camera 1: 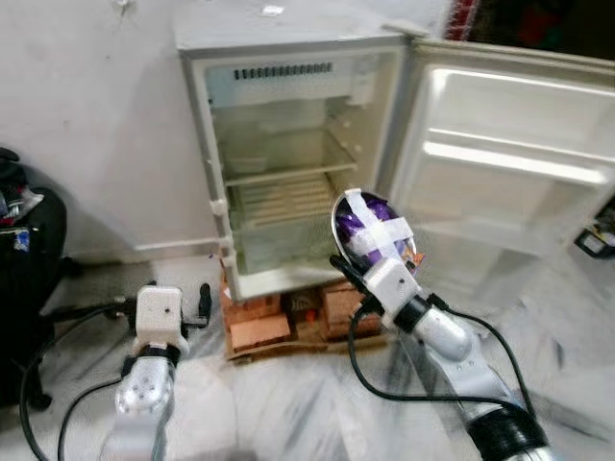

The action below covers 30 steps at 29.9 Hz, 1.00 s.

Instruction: Restocking fridge

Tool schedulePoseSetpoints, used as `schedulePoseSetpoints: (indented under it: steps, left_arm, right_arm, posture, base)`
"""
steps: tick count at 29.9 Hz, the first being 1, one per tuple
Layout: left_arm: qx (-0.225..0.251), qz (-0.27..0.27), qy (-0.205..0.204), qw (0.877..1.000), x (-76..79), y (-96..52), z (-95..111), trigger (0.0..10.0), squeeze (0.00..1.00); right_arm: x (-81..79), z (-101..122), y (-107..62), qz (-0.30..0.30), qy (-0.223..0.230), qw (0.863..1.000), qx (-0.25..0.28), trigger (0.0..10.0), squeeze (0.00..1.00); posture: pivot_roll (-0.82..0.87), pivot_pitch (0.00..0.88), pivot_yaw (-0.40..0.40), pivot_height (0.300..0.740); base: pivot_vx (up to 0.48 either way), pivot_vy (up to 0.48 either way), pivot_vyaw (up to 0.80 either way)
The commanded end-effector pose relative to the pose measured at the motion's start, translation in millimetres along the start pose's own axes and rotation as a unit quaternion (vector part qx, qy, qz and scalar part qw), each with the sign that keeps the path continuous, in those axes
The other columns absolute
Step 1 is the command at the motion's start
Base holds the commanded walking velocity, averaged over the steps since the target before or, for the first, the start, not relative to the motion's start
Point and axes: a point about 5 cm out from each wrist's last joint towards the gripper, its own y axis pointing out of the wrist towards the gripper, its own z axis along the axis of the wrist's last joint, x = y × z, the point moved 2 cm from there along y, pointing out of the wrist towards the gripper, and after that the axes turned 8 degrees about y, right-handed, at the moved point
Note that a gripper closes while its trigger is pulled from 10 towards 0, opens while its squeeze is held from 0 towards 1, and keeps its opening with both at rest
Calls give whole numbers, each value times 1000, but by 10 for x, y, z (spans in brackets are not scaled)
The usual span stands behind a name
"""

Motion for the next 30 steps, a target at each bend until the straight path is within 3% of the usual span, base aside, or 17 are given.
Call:
schedulePoseSetpoints:
  steps: [1,4,8,21,30]
  left_arm:
    - [10,-8,1,1000,78,29,59,10000,0]
    - [11,-7,2,1000,77,37,68,10000,0]
    - [9,-6,3,1000,74,35,58,10000,0]
    - [9,-2,-1,1000,76,-3,49,10000,0]
    - [0,16,-4,1000,37,-86,-10,10000,0]
  right_arm:
    - [113,10,-70,-10,-20,1000,-1,10000,0]
    - [92,25,-61,2,-37,999,1,10000,0]
    - [103,17,-60,-5,-25,1000,2,10000,0]
    - [83,-31,-89,-19,-6,1000,-2,10000,0]
    - [34,-72,-139,-6,-7,1000,-9,10000,0]
  posture:
    - [80,0,-43,740]
    - [80,0,-44,740]
    - [80,0,-47,740]
    - [81,0,-48,740]
    - [91,0,-57,740]
  base:
    - [480,0,0]
    - [480,0,533]
    - [480,0,720]
    - [470,0,0]
    - [37,0,0]
